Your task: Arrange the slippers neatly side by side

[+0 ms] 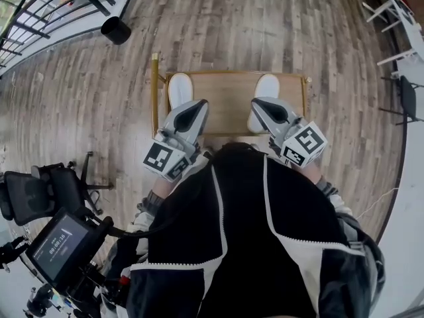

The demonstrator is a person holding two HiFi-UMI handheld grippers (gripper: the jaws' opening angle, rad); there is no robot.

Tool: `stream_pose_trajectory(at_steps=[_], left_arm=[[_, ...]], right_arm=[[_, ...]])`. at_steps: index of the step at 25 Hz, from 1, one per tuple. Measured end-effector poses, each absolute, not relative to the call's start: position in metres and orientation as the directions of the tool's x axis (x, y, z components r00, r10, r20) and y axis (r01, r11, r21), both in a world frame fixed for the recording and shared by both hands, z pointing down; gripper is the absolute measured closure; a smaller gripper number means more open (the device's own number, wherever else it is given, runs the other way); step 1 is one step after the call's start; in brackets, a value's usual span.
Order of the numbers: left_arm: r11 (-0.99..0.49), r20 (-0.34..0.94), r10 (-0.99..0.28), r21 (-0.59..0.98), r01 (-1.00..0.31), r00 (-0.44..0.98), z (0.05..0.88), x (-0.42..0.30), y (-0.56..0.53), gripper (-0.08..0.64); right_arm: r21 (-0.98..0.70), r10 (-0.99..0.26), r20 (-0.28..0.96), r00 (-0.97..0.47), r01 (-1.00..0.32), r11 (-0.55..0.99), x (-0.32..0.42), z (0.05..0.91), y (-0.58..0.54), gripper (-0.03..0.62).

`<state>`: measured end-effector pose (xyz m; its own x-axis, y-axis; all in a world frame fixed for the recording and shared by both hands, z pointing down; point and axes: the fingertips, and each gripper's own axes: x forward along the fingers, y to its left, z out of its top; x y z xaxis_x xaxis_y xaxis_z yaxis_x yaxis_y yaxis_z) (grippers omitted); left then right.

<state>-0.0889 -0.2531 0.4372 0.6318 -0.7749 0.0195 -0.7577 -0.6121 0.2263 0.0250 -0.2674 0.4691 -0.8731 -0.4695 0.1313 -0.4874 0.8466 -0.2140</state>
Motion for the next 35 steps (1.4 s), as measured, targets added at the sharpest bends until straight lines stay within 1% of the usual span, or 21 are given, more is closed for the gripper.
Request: stream_pose_trajectory(at_steps=[4,7,8,9,10,14,18,21,23,25,27,30,31,32,33,35], left_arm=[[-0.651,0.035,-0.741,0.208,-0.73,0.67,0.442,-0.083,-0.244,0.541],[-0.68,0.043,-0.713,0.2,-0.705,0.7,0.445,-0.083,-0.238,0.541],[-0.689,0.046,-0.704,0.199,-0.697,0.709,0.447,-0.083,-0.236,0.541],[-0.696,0.048,-0.696,0.197,-0.69,0.716,0.448,-0.083,-0.234,0.541],[-0.701,0.05,-0.691,0.196,-0.686,0.721,0.45,-0.083,-0.232,0.541],[-0.706,0.061,-0.683,0.199,-0.679,0.728,0.453,-0.085,-0.228,0.541],[-0.706,0.082,-0.679,0.2,-0.679,0.73,0.456,-0.093,-0.227,0.541],[-0.702,0.102,-0.68,0.195,-0.685,0.726,0.46,-0.107,-0.225,0.541],[-0.701,0.095,-0.681,0.203,-0.684,0.726,0.455,-0.121,-0.226,0.541],[-0.704,0.063,-0.68,0.225,-0.674,0.731,0.441,-0.129,-0.229,0.541],[-0.7,0.041,-0.684,0.243,-0.671,0.729,0.433,-0.128,-0.231,0.541],[-0.685,0.044,-0.699,0.244,-0.686,0.714,0.432,-0.124,-0.23,0.541],[-0.677,0.051,-0.706,0.244,-0.694,0.707,0.434,-0.126,-0.229,0.541],[-0.669,0.059,-0.712,0.246,-0.701,0.7,0.437,-0.129,-0.23,0.541],[-0.662,0.062,-0.717,0.251,-0.706,0.695,0.438,-0.132,-0.23,0.541],[-0.659,0.053,-0.721,0.258,-0.707,0.691,0.435,-0.133,-0.232,0.541]], right_arm=[[-0.211,-0.55,0.179,-0.815,-0.578,0.788,0.044,0.49,-0.267,0.588],[-0.211,-0.628,0.284,-0.724,-0.686,0.696,0.068,0.528,-0.275,0.586],[-0.216,-0.646,0.324,-0.691,-0.719,0.661,0.077,0.543,-0.278,0.562],[-0.224,-0.658,0.362,-0.661,-0.747,0.626,0.087,0.558,-0.281,0.49],[-0.231,-0.665,0.399,-0.632,-0.771,0.594,0.096,0.572,-0.283,0.476],[-0.221,-0.661,0.543,-0.519,-0.847,0.483,0.128,0.635,-0.295,0.406],[-0.214,-0.613,0.664,-0.428,-0.894,0.393,0.146,0.697,-0.308,0.374],[-0.225,-0.568,0.731,-0.378,-0.92,0.322,0.153,0.735,-0.313,0.37],[-0.207,-0.535,0.776,-0.335,-0.936,0.287,0.152,0.751,-0.314,0.37],[-0.202,-0.5,0.806,-0.316,-0.942,0.269,0.15,0.762,-0.319,0.37],[-0.233,-0.482,0.815,-0.322,-0.943,0.238,0.153,0.771,-0.327,0.368],[-0.277,-0.459,0.822,-0.336,-0.941,0.192,0.158,0.78,-0.335,0.373],[-0.267,-0.445,0.835,-0.324,-0.945,0.186,0.159,0.784,-0.336,0.408],[-0.253,-0.431,0.849,-0.307,-0.951,0.179,0.16,0.789,-0.337,0.533],[-0.246,-0.419,0.858,-0.296,-0.954,0.17,0.16,0.793,-0.337,0.569],[-0.258,-0.411,0.863,-0.295,-0.955,0.143,0.16,0.798,-0.34,0.571]])
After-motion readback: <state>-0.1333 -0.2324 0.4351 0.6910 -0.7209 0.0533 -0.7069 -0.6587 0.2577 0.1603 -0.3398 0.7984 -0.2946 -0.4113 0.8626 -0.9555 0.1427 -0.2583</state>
